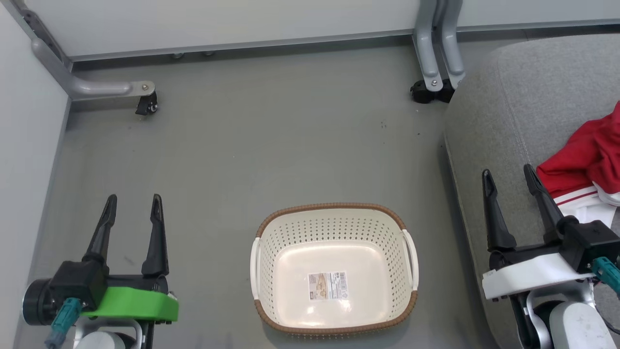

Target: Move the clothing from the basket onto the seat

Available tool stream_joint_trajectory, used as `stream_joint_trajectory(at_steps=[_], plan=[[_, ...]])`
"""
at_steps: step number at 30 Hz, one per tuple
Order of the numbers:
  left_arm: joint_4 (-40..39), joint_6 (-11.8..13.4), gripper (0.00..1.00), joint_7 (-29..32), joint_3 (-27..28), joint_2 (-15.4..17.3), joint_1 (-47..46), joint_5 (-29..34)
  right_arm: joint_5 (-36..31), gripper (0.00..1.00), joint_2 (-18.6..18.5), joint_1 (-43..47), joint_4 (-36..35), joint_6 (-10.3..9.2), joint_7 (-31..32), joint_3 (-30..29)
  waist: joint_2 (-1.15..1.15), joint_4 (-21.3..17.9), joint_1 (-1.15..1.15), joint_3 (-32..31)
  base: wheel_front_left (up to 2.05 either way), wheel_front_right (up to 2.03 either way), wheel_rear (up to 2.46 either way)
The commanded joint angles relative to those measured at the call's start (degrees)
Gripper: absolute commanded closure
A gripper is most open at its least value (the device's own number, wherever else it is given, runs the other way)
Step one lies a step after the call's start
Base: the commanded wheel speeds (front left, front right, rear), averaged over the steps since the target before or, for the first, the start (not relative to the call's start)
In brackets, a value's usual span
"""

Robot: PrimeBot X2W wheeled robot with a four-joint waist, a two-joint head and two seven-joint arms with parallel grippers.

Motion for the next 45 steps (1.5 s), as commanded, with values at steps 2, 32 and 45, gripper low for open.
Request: stream_joint_trajectory(at_steps=[2,32,45], plan=[[0.66,-1.18,0.00,-0.15,0.46,-0.80,1.72,0.94,0.16,0.00,-0.03,1.60,-0.62,-0.06,0.53,-0.18,0.00,0.31,0.00,-1.40,0.00,0.00,0.00],[5.83,-6.39,0.00,-0.16,6.02,-6.82,5.99,8.74,1.60,0.00,-0.03,6.87,-0.22,-0.06,1.90,0.68,0.00,-0.04,0.00,-5.40,0.00,0.00,0.00],[6.46,-7.97,0.00,-0.16,7.48,-8.29,5.52,10.32,1.80,0.00,-0.03,6.61,-0.37,-0.06,1.91,0.57,0.00,0.16,0.00,-5.13,0.00,0.00,0.00]])
